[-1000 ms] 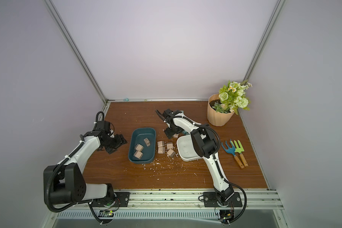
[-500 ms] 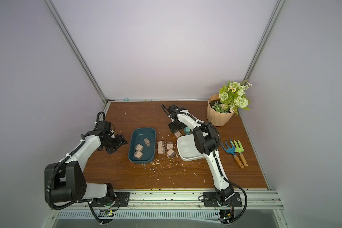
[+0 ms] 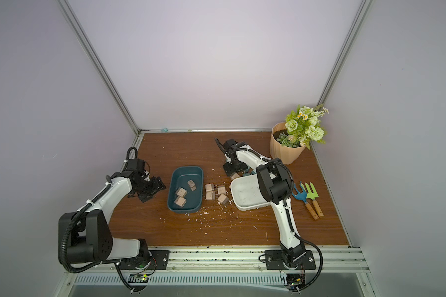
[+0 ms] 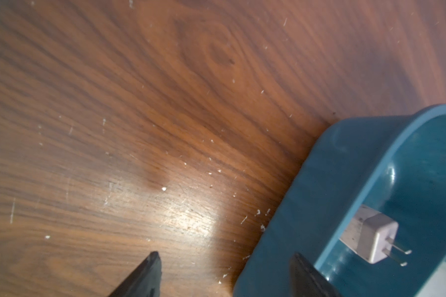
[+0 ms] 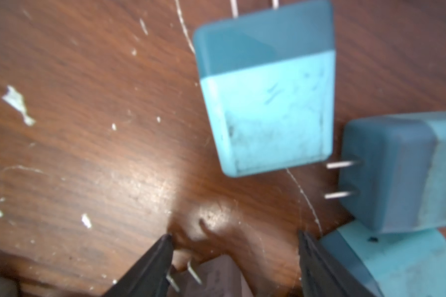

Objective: Place the plugs by color into the storage box
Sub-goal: Adjust the plug at the center of the board, then move the storage box to the center of the board.

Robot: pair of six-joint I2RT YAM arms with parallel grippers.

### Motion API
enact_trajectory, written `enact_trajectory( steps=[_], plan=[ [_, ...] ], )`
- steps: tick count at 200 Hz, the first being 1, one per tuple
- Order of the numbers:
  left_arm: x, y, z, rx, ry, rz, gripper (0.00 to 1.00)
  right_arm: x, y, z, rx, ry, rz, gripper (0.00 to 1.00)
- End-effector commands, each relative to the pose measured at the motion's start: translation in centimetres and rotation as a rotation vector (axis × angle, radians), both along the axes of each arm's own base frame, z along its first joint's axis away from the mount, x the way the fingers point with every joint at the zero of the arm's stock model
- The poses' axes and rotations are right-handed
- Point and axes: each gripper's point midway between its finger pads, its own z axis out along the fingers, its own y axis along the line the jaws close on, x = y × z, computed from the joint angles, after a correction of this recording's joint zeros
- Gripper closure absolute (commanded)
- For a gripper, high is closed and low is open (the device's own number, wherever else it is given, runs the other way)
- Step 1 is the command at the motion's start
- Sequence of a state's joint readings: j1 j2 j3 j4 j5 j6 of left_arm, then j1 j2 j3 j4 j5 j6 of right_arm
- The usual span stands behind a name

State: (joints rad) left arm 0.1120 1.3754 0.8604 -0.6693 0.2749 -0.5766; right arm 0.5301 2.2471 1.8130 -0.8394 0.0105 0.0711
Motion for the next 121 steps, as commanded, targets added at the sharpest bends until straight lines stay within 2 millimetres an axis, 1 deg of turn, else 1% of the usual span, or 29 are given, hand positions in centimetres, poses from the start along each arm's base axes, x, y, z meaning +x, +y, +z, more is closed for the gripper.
enact_trajectory(
  steps=[1, 26, 47, 73, 92, 121],
  plan=[
    [-0.5, 0.6, -0.1, 0.015, 0.013, 0.031, 0.2, -1.1, 0.5, 1.5, 0.047, 0.006, 0.011, 0.21],
    [-0.5, 0.5, -0.1, 0.012, 0.012, 0.037, 0.2, -1.8, -0.2, 1.6, 0.026, 0.009, 0.013, 0.2],
    [-0.5, 0.6, -0.1, 0.012, 0.012, 0.042, 0.2, -2.6, -0.9, 1.8, 0.015, 0.01, 0.006, 0.14],
    [-0.5, 0.6, -0.1, 0.014, 0.014, 0.047, 0.2, -3.8, -1.5, 2.7, 0.034, 0.0, -0.014, 0.08],
    [-0.5, 0.6, -0.3, 0.012, 0.016, 0.051, 0.2, -4.8, -2.0, 3.3, 0.047, -0.004, -0.027, 0.06],
    [-0.3, 0.6, -0.4, 0.008, 0.019, 0.053, 0.2, -6.3, -3.0, 3.6, 0.036, 0.002, -0.037, 0.04]
  ],
)
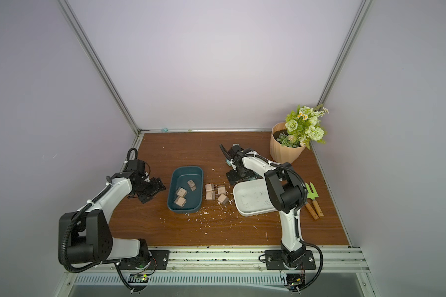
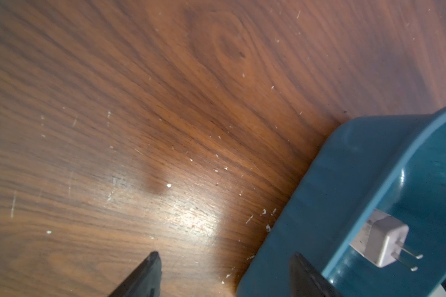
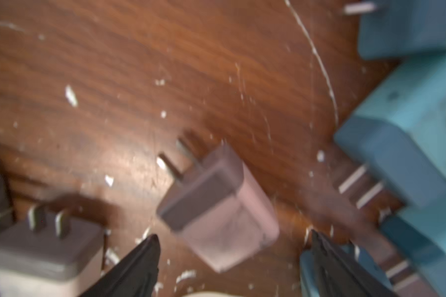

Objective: Place the plugs by color into the storage box
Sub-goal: Move the storage box to the center of the board.

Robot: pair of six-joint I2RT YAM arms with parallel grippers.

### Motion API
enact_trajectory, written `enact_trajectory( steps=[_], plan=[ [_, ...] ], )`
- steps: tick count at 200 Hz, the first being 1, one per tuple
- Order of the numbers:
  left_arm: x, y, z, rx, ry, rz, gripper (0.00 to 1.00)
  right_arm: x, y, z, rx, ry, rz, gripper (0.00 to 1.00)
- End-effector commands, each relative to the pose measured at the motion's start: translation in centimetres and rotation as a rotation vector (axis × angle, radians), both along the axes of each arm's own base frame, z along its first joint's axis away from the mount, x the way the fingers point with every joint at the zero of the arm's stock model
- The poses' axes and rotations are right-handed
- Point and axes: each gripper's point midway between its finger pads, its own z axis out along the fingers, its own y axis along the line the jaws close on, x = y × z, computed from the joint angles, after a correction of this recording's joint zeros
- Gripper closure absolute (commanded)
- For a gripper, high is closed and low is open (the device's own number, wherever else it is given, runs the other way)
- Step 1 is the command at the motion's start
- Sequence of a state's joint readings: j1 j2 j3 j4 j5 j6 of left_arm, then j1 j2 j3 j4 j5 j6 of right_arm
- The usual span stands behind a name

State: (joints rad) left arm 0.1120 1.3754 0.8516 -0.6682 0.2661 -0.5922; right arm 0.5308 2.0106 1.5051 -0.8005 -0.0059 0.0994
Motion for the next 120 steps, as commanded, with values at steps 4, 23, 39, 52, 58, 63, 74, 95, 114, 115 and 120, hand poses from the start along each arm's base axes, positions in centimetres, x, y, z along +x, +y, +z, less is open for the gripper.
enact_trajectory(
  steps=[4, 23, 39, 52, 58, 63, 74, 95, 114, 115, 120],
  plan=[
    [0.0, 0.5, -0.1, 0.006, 0.009, 0.035, 0.2, -0.8, -0.1, 2.1, 0.032, -0.034, -0.014, 0.04],
    [0.3, 0.5, 0.0, 0.006, 0.005, 0.033, 0.2, -2.1, -0.8, 2.0, 0.029, -0.015, -0.019, 0.03],
    [0.4, 0.6, 0.0, 0.007, 0.004, 0.033, 0.2, -3.2, -1.3, 2.1, 0.03, -0.006, -0.025, 0.03],
    [0.5, 0.6, 0.1, 0.006, 0.003, 0.036, 0.2, -3.8, -1.6, 2.3, 0.042, -0.006, -0.034, 0.03],
    [0.5, 0.5, 0.0, 0.006, 0.005, 0.035, 0.2, -4.0, -1.6, 2.3, 0.048, -0.004, -0.037, 0.03],
    [0.4, 0.5, -0.1, 0.005, 0.006, 0.034, 0.2, -4.1, -1.7, 2.3, 0.05, -0.003, -0.042, 0.03],
    [0.4, 0.5, -0.1, 0.004, 0.006, 0.034, 0.2, -4.1, -1.8, 2.3, 0.05, -0.005, -0.052, 0.03],
    [0.3, 0.4, -0.2, 0.003, 0.008, 0.031, 0.21, -2.2, -1.5, 3.3, 0.083, -0.05, -0.101, 0.04],
    [0.2, 0.3, -0.2, -0.001, 0.007, 0.024, 0.2, 0.4, -0.5, 5.2, 0.139, -0.109, -0.146, 0.06],
    [0.2, 0.4, -0.2, 0.0, 0.007, 0.025, 0.21, 0.4, -0.5, 5.2, 0.139, -0.109, -0.146, 0.06],
    [0.2, 0.4, -0.2, 0.0, 0.005, 0.025, 0.2, 1.1, -0.2, 5.8, 0.155, -0.129, -0.153, 0.06]
  ],
)
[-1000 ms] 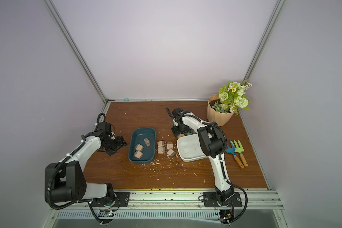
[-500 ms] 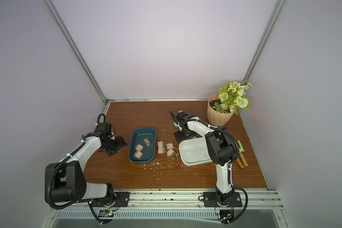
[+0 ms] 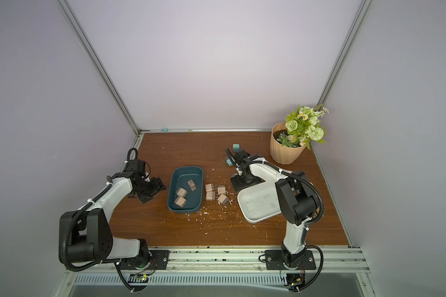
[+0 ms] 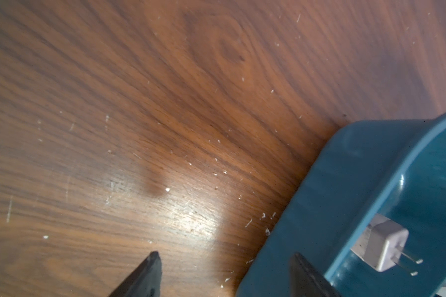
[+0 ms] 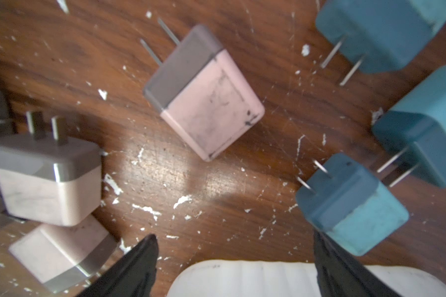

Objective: Place the plugs by color into the storage box
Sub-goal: Move the storage box to the center of the board, then pick up the plug from the center of the board.

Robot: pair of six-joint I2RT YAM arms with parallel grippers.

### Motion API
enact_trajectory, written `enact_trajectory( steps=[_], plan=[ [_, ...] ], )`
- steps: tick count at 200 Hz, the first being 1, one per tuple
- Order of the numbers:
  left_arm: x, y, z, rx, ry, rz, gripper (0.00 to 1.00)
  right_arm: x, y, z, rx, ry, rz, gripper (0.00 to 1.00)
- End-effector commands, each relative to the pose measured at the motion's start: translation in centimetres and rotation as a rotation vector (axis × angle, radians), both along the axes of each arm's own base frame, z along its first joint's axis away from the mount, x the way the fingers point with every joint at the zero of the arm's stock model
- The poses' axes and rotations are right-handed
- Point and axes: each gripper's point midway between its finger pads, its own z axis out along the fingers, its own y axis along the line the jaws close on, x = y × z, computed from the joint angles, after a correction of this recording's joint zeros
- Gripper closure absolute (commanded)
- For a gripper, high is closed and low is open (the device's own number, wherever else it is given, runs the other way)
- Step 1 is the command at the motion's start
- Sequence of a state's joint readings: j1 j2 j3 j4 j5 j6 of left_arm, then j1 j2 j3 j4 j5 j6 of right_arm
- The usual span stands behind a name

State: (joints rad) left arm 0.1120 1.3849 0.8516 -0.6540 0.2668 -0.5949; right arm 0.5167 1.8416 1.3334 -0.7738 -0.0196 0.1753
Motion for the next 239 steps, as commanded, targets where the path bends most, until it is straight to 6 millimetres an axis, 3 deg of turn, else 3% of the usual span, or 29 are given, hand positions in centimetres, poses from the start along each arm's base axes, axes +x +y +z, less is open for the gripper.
enact_trajectory(
  steps=[1, 23, 57, 107, 144, 203, 239],
  plan=[
    [-0.1, 0.4, 0.0, 0.001, 0.008, 0.023, 0.2, 4.2, 1.9, 4.3, 0.117, -0.13, -0.071, 0.07],
    [-0.2, 0.3, 0.1, 0.0, 0.004, 0.023, 0.21, 6.9, 3.5, 6.0, 0.167, -0.172, -0.078, 0.11],
    [-0.7, 0.2, 0.1, -0.004, 0.004, 0.021, 0.2, 8.2, 4.9, 5.3, 0.168, -0.14, -0.013, 0.15],
    [-1.3, 0.2, -0.5, 0.002, 0.02, 0.02, 0.2, 6.8, 4.9, 2.6, 0.145, -0.083, 0.073, 0.14],
    [-0.9, 0.3, -0.5, 0.002, 0.025, 0.016, 0.21, 6.8, 5.6, 1.1, 0.167, -0.05, 0.074, 0.15],
    [0.1, 0.3, 0.1, 0.002, 0.01, 0.014, 0.21, 5.0, 6.1, -0.3, 0.176, -0.016, 0.08, 0.16],
    [-0.1, 0.3, 0.1, 0.003, 0.008, 0.017, 0.21, 3.5, 6.9, -0.1, 0.185, -0.007, 0.084, 0.16]
  ],
)
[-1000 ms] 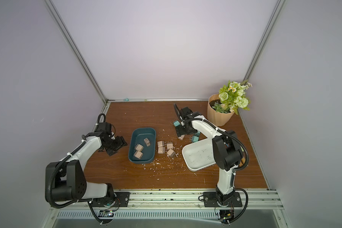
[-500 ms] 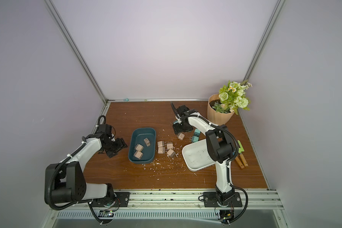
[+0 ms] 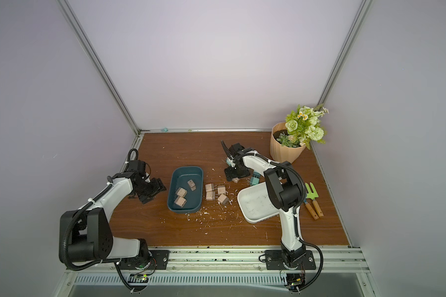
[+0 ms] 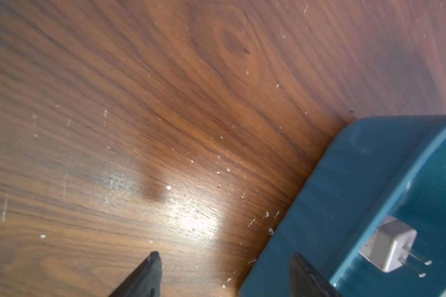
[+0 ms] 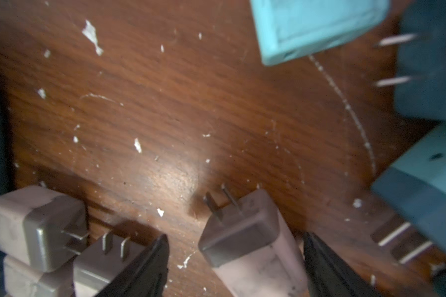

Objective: Place the plugs by color into the storage box
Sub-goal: Pick up the plug from the center of the board.

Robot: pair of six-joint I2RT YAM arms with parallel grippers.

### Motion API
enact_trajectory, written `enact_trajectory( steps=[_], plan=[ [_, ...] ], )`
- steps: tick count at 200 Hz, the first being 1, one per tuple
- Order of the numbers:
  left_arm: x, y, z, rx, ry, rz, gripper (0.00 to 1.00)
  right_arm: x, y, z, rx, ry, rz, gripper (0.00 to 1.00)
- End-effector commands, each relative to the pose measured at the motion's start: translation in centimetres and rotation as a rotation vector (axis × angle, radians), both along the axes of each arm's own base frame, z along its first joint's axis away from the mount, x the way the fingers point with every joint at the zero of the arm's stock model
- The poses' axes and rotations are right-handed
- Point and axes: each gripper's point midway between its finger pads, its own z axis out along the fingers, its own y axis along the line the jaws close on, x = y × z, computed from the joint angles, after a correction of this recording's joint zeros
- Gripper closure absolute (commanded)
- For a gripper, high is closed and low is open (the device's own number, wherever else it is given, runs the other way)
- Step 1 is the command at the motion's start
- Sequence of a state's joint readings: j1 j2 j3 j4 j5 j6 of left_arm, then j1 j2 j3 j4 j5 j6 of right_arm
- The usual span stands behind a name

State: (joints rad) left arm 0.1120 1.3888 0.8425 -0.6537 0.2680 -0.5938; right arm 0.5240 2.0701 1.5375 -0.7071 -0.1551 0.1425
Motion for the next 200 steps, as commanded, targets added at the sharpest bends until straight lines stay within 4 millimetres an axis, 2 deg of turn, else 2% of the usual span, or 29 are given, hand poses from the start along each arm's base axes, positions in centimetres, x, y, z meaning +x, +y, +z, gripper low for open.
enact_trajectory(
  steps=[1, 37, 77, 122, 142, 170, 200],
  plan=[
    [0.1, 0.4, 0.4, 0.005, -0.004, 0.018, 0.2, -0.7, 1.5, 2.3, 0.056, -0.029, 0.012, 0.16],
    [0.0, 0.4, 0.4, 0.005, -0.003, 0.02, 0.21, -1.5, 1.8, 2.4, 0.045, -0.02, 0.019, 0.17],
    [-0.4, 0.4, 0.2, 0.005, 0.001, 0.022, 0.21, -1.1, 1.3, 2.6, 0.01, -0.045, 0.016, 0.18],
    [-0.7, 0.4, 0.1, 0.011, 0.003, 0.019, 0.2, 0.1, 1.2, 1.4, -0.053, -0.061, 0.007, 0.31],
    [-0.6, 0.4, 0.1, 0.011, 0.002, 0.018, 0.21, 0.5, 1.5, 1.2, -0.071, -0.065, 0.004, 0.42],
    [-0.4, 0.4, 0.3, 0.012, -0.006, 0.016, 0.21, 0.8, 2.4, 2.3, -0.073, -0.089, 0.021, 0.53],
    [-0.2, 0.5, 0.3, 0.014, -0.003, 0.016, 0.21, 0.5, 3.2, 4.0, -0.061, -0.106, 0.027, 0.55]
  ],
)
